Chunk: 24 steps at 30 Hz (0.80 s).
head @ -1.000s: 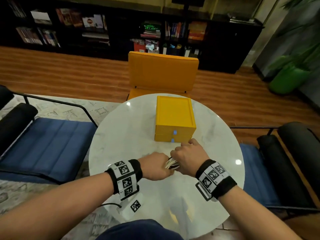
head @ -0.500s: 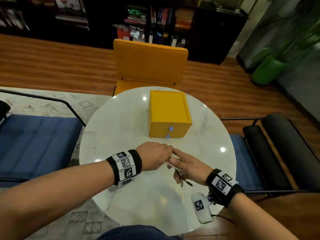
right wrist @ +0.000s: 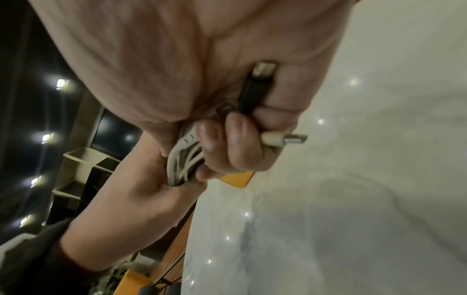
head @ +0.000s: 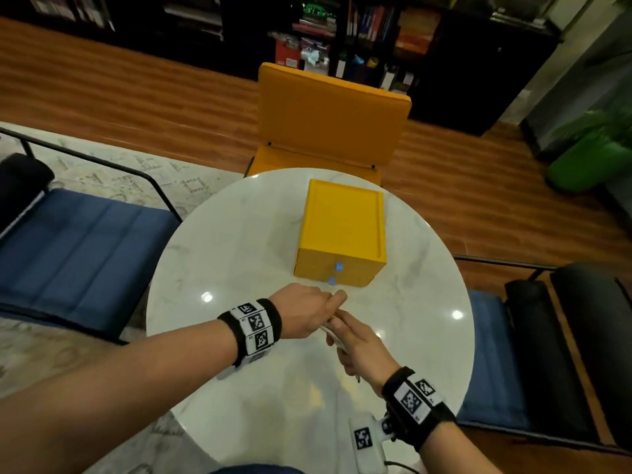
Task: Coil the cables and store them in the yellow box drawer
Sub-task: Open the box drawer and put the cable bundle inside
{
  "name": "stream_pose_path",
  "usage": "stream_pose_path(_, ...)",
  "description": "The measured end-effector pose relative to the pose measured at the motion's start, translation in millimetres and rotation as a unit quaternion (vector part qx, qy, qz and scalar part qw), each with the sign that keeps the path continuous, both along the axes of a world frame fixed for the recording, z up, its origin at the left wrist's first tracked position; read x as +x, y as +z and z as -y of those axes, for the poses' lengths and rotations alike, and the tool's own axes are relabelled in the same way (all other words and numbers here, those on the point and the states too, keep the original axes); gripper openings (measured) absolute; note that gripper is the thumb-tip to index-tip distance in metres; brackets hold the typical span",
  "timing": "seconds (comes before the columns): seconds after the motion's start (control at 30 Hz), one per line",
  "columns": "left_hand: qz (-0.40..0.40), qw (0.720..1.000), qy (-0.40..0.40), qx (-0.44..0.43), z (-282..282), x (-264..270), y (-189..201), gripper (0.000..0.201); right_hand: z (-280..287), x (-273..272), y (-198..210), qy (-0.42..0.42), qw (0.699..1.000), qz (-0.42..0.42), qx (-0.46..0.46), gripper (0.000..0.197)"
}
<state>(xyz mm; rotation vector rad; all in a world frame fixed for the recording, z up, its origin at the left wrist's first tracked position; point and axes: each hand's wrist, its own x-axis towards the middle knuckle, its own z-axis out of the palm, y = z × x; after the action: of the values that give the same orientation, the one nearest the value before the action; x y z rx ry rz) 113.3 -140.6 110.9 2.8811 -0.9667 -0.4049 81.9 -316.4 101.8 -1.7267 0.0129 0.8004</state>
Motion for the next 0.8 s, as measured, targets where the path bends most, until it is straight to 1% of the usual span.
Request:
stream_pose_path(0.1,-0.006,0.999,0.035,0.002,11,4,-10,0.042,9,6,-12,-0.011,1.0,-0.006,0.005,0.026)
stream_pose_path(0.23,-0.019,0.997,0.079,-0.006,35,12,-23,0.042,31,18,-23,-0.017,1.0,0.001,-0.018,0.035)
stream_pose_path(0.3,-0.038,0.993,0.112,-0.025,46,17,-28,0.05,42,25,-26,-0.017,0.999,0.008,-0.035,0.038)
stream_pose_path(0.33,-0.054,0.989,0.132,-0.043,49,20,-31,0.059,49,29,-28,-0.018,0.999,0.009,-0.039,0.038)
stream_pose_path(0.4,-0.093,0.975,0.183,-0.089,48,22,-38,0.083,68,34,-34,-0.029,0.999,0.004,-0.043,0.038)
stream_pose_path(0.43,-0.119,0.963,0.215,-0.107,45,21,-42,0.091,80,36,-37,-0.038,0.998,0.001,-0.046,0.038)
stream_pose_path(0.47,-0.151,0.948,0.251,-0.126,41,20,-47,0.092,93,37,-41,-0.049,0.998,-0.003,-0.05,0.038)
stream_pose_path(0.5,-0.183,0.928,0.292,-0.143,37,19,-53,0.084,107,37,-44,-0.06,0.997,-0.008,-0.054,0.038)
stream_pose_path(0.57,-0.227,0.879,0.383,-0.172,32,19,-67,0.056,131,34,-47,-0.076,0.995,-0.01,-0.064,0.038)
stream_pose_path(0.6,-0.247,0.842,0.435,-0.2,33,23,-74,0.048,141,32,-47,-0.074,0.995,-0.003,-0.073,0.037)
stream_pose_path(0.63,-0.274,0.792,0.488,-0.245,36,29,-79,0.047,149,30,-47,-0.061,0.994,0.014,-0.092,0.037)
stream_pose_path(0.67,-0.307,0.726,0.539,-0.298,41,37,-83,0.049,155,27,-47,-0.039,0.992,0.043,-0.113,0.037)
stream_pose_path(0.7,-0.338,0.655,0.582,-0.345,46,45,-85,0.052,159,24,-48,-0.013,0.988,0.078,-0.134,0.039)
stream_pose_path(0.73,-0.363,0.59,0.612,-0.381,51,54,-86,0.053,162,21,-49,0.015,0.982,0.111,-0.15,0.042)
stream_pose_path(0.77,-0.377,0.541,0.629,-0.411,56,61,-87,0.05,163,19,-49,0.04,0.976,0.14,-0.159,0.044)
stream_pose_path(0.8,-0.382,0.51,0.636,-0.436,59,68,-90,0.043,163,17,-48,0.066,0.97,0.164,-0.164,0.045)
